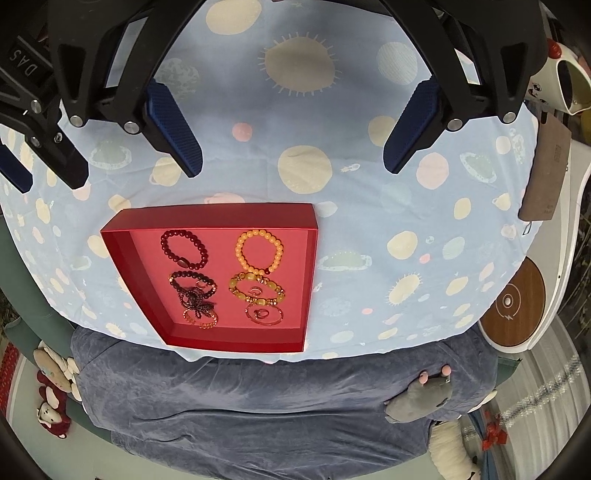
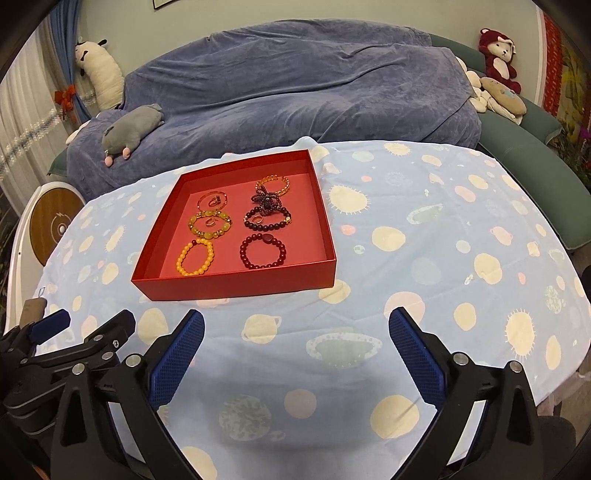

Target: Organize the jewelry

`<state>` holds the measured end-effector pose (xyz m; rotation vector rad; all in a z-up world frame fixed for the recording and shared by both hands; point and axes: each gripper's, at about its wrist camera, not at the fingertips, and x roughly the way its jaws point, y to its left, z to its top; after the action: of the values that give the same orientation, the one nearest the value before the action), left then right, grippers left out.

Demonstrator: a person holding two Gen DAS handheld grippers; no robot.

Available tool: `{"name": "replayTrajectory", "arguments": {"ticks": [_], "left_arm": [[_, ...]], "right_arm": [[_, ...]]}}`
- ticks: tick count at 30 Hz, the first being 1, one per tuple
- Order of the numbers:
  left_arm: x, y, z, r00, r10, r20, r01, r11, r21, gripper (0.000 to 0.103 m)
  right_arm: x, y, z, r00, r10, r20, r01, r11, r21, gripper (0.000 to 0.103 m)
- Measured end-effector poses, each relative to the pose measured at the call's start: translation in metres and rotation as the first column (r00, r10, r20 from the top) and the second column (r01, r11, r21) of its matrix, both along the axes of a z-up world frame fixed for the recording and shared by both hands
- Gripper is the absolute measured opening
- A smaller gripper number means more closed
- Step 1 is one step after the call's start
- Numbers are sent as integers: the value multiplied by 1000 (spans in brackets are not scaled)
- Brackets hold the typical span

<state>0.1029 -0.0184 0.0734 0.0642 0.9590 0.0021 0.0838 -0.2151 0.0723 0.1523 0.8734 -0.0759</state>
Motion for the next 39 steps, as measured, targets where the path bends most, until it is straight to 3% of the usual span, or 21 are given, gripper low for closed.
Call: {"name": "replayTrajectory", "arguments": {"ticks": [39], "left_arm": [[-1, 0, -5, 1000, 20, -10, -20, 1000, 1, 94]], "right_arm": [[-1, 4, -5, 1000, 1, -28, -2, 1000, -27, 97]]}}
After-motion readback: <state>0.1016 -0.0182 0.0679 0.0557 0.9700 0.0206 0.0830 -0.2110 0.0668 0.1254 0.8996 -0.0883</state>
